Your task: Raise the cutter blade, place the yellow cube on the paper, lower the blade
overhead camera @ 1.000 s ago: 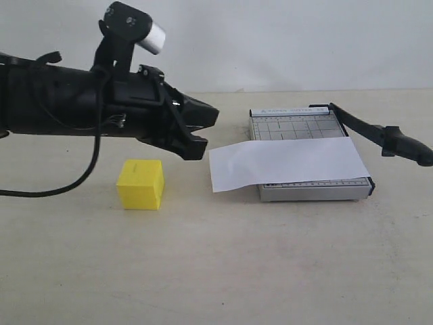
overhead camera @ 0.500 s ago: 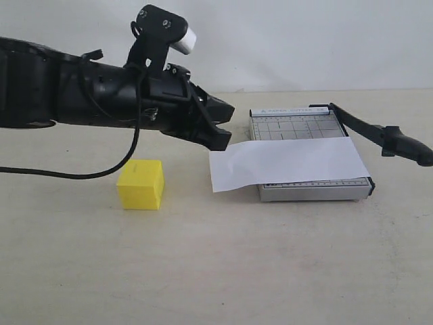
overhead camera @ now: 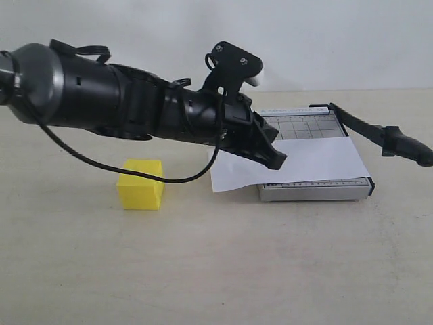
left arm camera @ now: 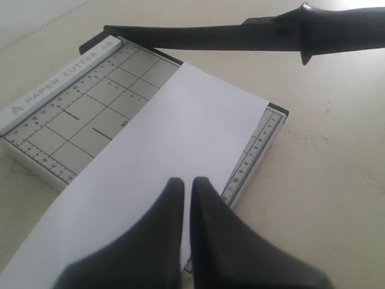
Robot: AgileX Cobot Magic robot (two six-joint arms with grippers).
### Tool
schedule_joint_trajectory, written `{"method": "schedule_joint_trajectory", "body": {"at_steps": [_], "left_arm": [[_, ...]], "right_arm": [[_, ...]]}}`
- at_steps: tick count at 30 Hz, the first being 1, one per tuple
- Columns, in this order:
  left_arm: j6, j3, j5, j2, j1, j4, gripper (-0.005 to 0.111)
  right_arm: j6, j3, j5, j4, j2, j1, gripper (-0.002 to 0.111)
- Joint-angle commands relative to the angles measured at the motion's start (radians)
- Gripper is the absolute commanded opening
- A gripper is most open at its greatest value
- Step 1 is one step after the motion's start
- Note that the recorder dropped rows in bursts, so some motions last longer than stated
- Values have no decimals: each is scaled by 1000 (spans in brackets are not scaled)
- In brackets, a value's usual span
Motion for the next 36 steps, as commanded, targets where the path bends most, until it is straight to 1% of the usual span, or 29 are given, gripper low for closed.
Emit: {"method": "schedule_joint_trajectory", "body": {"at_steps": [1, 11, 17, 29, 36], "left_arm": [[3, -66, -12, 74, -9, -4, 4], [3, -194, -10, 191, -12, -4, 4], [3, -236, -10, 232, -12, -4, 4], [5, -241, -12, 278, -12, -4, 4], [44, -241, -20, 298, -12, -4, 4]], "right_arm": [[0, -1, -6, -7, -3, 2, 0], [0, -1, -6, -7, -3, 2, 0], [0, -1, -6, -7, -3, 2, 0], [0, -1, -6, -7, -3, 2, 0], [0, -1, -6, -7, -3, 2, 0]]}}
